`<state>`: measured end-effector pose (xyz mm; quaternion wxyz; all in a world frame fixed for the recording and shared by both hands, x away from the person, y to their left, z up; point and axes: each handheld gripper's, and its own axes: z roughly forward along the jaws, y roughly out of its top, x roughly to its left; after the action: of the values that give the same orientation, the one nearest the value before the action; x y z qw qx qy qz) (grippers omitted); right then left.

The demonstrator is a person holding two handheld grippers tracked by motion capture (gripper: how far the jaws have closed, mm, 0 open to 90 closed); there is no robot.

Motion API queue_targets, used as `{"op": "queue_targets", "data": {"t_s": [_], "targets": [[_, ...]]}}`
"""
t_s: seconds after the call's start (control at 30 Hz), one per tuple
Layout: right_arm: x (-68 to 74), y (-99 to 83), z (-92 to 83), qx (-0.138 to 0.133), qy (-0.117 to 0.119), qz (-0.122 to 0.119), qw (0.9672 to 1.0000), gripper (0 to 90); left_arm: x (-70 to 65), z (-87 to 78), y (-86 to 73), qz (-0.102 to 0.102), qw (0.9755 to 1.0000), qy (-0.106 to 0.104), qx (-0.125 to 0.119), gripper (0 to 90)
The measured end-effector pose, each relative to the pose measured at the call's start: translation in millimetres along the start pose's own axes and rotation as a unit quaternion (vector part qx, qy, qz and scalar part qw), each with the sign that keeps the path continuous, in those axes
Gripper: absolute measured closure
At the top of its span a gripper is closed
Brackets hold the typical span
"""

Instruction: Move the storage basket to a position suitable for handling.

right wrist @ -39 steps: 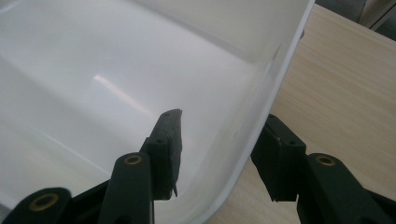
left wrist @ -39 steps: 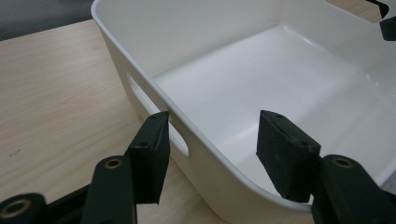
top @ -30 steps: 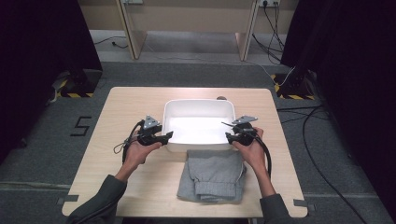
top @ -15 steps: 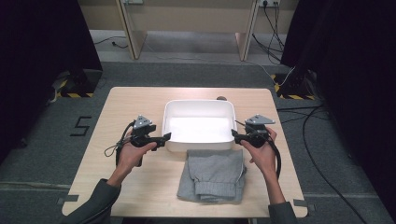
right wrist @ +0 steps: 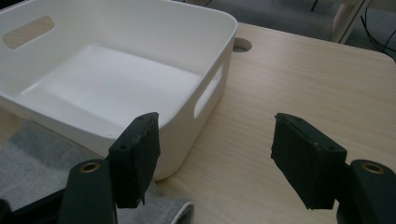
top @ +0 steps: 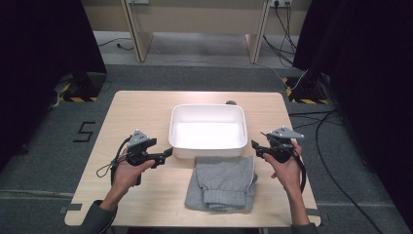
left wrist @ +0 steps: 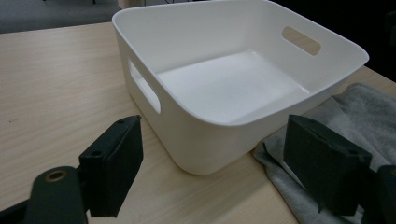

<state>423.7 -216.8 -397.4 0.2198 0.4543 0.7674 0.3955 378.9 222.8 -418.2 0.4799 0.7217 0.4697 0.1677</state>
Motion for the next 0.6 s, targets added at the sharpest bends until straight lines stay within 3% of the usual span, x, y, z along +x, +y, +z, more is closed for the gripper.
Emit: {"op": "queue_targets", "data": {"t_s": [0.13, 0.33, 0.6], "targets": [[0.7, -11.7, -4.9, 0.004, 0.004, 0.008, 0.9999, 32.9, -8.8, -7.2, -9.4, 0.004, 1.0, -0.009, 0.0, 19.7], [4.0, -26.5, -8.5, 0.004, 0.01, 0.0, 0.9999, 34.2, -24.6, -13.7, -21.8, 0.012, 0.9997, -0.021, 0.001, 21.0], [8.6, -38.9, -8.7, 0.006, 0.022, 0.0, 0.9997, 33.9, -44.7, -12.4, -40.9, 0.021, 0.9989, -0.04, 0.011, 21.6]]}}
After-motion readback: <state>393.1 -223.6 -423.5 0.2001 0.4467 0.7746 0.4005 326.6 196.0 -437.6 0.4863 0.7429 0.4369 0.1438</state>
